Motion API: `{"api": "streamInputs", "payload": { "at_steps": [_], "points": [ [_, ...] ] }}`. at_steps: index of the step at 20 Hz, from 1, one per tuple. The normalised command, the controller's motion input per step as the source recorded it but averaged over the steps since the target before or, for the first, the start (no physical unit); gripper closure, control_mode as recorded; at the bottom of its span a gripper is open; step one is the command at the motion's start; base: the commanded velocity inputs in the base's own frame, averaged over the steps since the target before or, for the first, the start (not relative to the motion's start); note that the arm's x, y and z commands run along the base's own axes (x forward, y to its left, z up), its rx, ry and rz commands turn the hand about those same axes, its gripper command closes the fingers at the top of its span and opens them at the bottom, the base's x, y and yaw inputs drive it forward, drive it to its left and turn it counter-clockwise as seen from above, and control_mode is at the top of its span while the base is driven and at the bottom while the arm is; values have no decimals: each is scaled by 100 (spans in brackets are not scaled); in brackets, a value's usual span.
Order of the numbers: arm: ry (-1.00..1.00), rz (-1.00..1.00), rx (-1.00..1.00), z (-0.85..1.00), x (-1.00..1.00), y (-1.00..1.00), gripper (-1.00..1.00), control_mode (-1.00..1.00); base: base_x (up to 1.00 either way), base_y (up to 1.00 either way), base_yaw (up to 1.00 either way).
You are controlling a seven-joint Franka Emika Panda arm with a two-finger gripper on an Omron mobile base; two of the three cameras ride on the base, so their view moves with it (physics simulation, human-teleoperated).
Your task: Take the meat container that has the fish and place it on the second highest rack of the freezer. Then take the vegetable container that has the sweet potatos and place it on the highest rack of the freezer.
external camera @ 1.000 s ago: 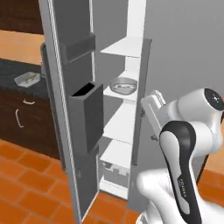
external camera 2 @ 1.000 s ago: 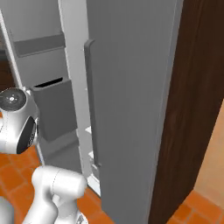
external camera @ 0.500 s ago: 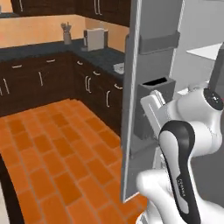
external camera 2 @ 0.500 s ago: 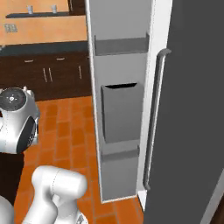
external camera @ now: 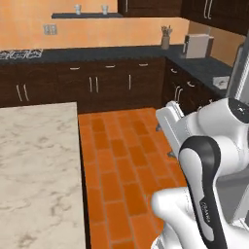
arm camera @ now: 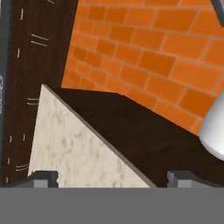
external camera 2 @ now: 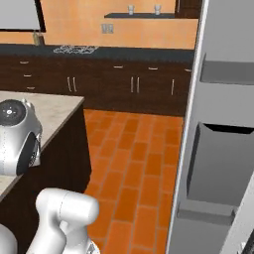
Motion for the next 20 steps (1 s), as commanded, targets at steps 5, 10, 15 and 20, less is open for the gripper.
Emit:
{"api": "streamInputs", "payload": {
  "at_steps": [5,10,15,20],
  "points": [
    [0,0,0,0,0,0,-100,100,100,7,10],
    [0,0,0,0,0,0,-100,100,100,3,-28],
    [0,0,0,0,0,0,-100,100,100,17,-39],
    [0,0,0,0,0,0,-100,100,100,24,-48]
  ]
}}
